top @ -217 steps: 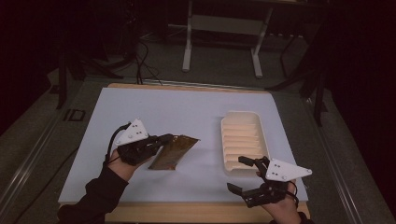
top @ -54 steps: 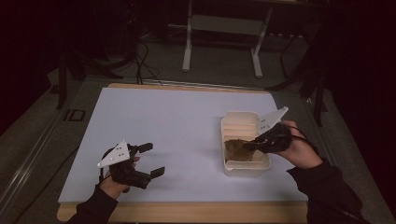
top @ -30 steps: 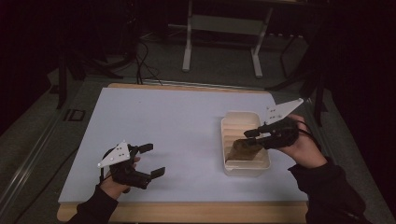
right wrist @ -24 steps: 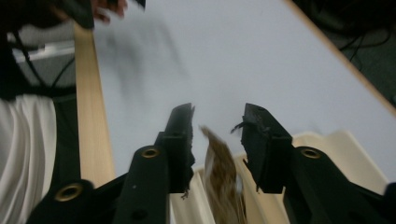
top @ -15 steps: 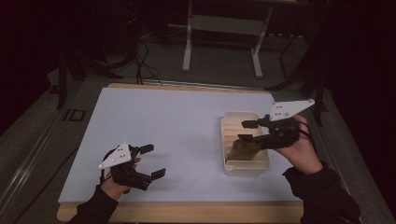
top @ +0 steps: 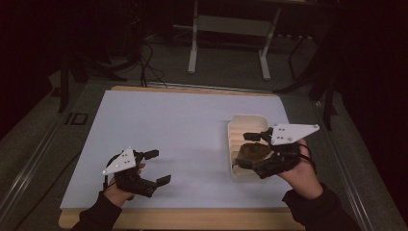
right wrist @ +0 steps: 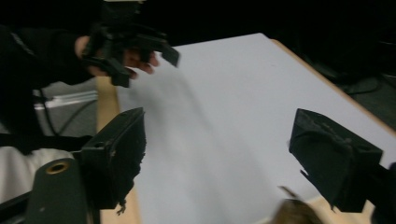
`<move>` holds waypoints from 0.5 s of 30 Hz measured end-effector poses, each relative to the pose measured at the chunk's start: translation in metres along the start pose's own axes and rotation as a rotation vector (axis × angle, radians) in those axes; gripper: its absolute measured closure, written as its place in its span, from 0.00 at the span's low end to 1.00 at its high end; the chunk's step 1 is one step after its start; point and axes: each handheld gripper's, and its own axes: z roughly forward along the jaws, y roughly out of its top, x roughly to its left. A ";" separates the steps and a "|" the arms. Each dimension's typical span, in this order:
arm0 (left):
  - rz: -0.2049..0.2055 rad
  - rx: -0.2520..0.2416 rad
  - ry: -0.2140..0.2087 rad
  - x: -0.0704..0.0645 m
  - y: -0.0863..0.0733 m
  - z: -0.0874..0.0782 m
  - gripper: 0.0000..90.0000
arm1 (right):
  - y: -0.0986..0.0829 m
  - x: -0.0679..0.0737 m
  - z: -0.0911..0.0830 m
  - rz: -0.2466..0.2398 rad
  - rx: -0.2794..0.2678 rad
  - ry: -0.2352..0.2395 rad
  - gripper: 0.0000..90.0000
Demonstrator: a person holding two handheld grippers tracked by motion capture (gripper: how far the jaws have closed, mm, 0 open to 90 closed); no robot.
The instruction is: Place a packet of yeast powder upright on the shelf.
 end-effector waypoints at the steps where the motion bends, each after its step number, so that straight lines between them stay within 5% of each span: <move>1: 0.005 0.001 0.000 0.000 0.000 0.000 0.05 | -0.002 0.002 0.001 0.001 -0.003 0.004 0.18; 15: 0.010 0.004 0.000 -0.001 -0.002 0.001 0.05 | -0.035 0.019 0.022 0.048 -0.028 0.024 0.16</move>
